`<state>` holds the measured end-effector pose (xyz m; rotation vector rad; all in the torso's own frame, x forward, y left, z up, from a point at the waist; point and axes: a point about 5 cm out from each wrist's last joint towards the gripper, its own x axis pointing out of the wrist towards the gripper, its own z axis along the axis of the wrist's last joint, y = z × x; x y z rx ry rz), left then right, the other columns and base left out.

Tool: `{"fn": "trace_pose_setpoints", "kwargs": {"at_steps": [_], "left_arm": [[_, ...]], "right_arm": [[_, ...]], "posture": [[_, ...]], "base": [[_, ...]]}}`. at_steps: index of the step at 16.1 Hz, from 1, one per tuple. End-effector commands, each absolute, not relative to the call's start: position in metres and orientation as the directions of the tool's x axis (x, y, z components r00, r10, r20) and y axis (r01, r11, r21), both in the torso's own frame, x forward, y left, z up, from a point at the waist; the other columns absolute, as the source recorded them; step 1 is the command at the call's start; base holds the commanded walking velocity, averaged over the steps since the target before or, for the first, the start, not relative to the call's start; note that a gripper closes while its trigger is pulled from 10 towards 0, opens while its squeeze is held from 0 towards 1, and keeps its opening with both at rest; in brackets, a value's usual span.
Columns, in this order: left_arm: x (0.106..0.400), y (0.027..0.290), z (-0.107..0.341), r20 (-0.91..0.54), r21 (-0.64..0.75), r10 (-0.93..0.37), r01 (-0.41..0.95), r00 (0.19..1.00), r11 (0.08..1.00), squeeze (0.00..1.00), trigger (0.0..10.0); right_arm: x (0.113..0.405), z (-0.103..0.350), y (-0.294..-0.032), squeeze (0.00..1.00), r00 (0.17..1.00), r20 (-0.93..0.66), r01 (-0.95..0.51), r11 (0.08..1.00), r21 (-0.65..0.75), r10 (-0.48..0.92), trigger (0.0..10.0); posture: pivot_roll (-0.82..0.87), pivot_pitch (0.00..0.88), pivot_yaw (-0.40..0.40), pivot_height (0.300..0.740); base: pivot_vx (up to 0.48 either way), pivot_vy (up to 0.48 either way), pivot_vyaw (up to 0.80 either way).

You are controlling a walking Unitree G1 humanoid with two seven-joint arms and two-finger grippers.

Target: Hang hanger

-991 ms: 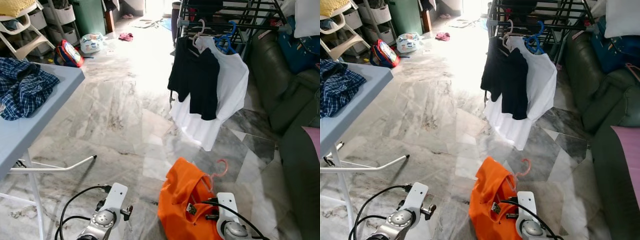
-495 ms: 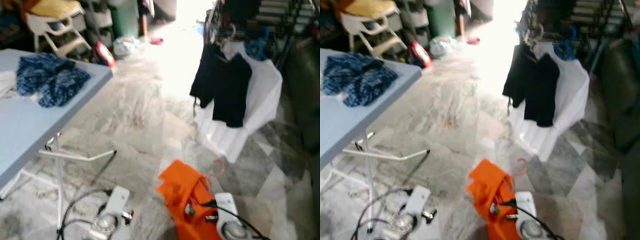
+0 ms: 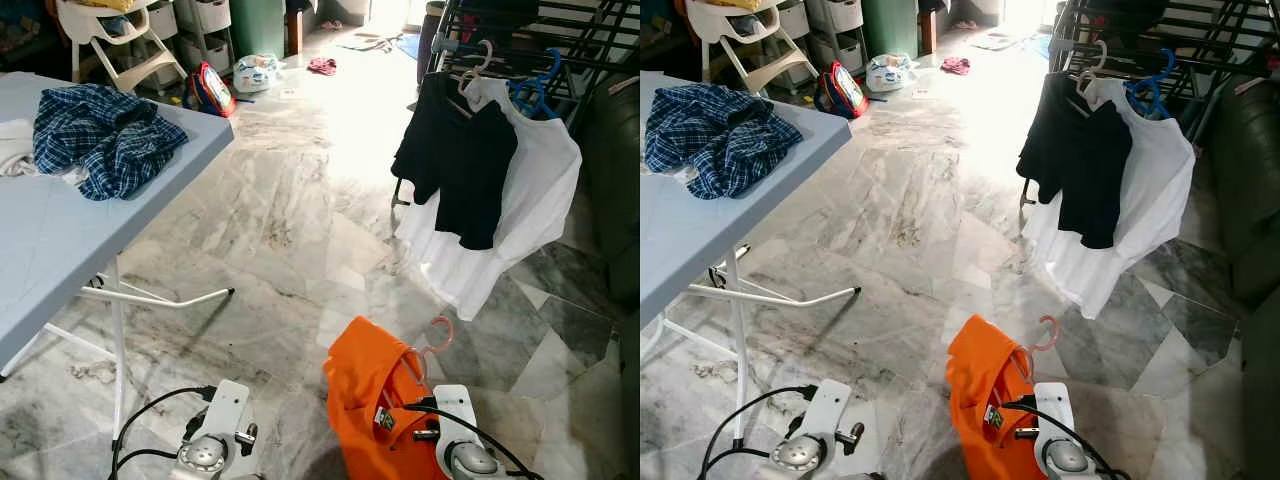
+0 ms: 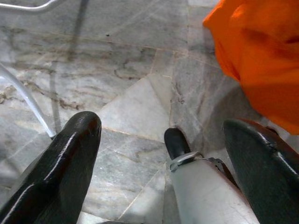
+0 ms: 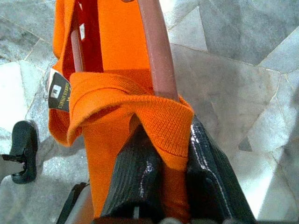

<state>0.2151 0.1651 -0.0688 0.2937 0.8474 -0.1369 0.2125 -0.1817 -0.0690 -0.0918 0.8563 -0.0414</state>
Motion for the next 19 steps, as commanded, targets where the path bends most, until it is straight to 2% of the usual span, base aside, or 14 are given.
{"fn": "trace_pose_setpoints", "kwargs": {"at_steps": [1,8,13,19], "left_arm": [[0.217,0.167,-0.068,-0.754,0.2,0.007,0.219,0.657,0.955,0.0,10.0],[0.247,0.173,-0.048,-0.704,0.23,0.02,0.202,0.71,0.952,0.0,10.0],[0.246,0.173,-0.049,-0.718,0.258,0.0,0.266,0.696,0.929,0.0,10.0],[0.242,0.171,-0.052,-0.738,0.254,-0.003,0.283,0.675,0.925,0.0,10.0]], "right_arm": [[0.216,-0.067,-0.185,0.0,0.664,-0.743,0.048,0.996,-0.077,-0.09,10.0],[0.22,-0.062,-0.199,0.0,0.673,-0.716,0.241,0.97,-0.026,-0.186,10.0],[0.208,-0.068,-0.203,0.0,0.649,-0.73,0.271,0.962,-0.043,-0.215,10.0],[0.205,-0.07,-0.202,0.0,0.639,-0.742,0.256,0.966,-0.045,-0.204,10.0]], "posture": [[0.03,0.076,-0.028,0.74],[-0.01,0.055,0.025,0.74],[-0.04,0.051,0.063,0.74],[-0.03,0.047,0.057,0.74]], "base": [[0.0,0.0,0.0],[0.0,0.0,0.0],[0.0,0.0,0.0],[0.0,0.0,0.0]]}}
